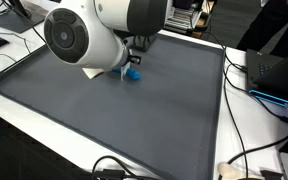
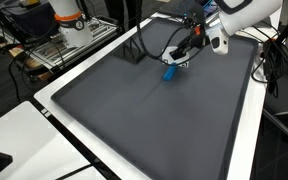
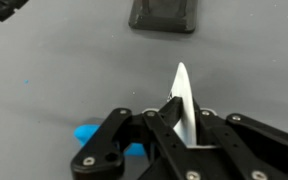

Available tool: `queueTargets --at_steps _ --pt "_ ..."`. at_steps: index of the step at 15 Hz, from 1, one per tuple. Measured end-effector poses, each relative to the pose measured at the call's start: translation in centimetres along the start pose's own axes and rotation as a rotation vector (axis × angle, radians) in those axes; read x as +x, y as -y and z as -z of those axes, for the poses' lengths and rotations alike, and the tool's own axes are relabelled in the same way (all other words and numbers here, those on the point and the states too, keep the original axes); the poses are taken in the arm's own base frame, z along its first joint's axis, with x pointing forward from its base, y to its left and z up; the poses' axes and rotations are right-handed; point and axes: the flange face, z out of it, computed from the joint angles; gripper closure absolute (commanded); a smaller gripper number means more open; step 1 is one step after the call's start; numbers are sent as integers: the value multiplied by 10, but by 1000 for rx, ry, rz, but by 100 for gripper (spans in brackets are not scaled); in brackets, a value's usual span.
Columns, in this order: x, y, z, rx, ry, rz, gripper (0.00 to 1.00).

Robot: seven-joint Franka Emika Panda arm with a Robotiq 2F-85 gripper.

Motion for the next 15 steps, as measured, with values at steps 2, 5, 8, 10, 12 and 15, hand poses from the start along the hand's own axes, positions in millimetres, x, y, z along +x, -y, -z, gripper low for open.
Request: queueTargets --at_steps 2,5,8,10,12,15 --pt "1 0 1 1 -7 -17 98" --pt "3 1 4 3 -30 -48 98" --pt "5 1 9 6 -63 -83 66" --pt "6 1 10 7 -75 -95 58" --pt "13 0 13 13 -125 -101 91" --pt "21 -2 14 19 -176 -110 100"
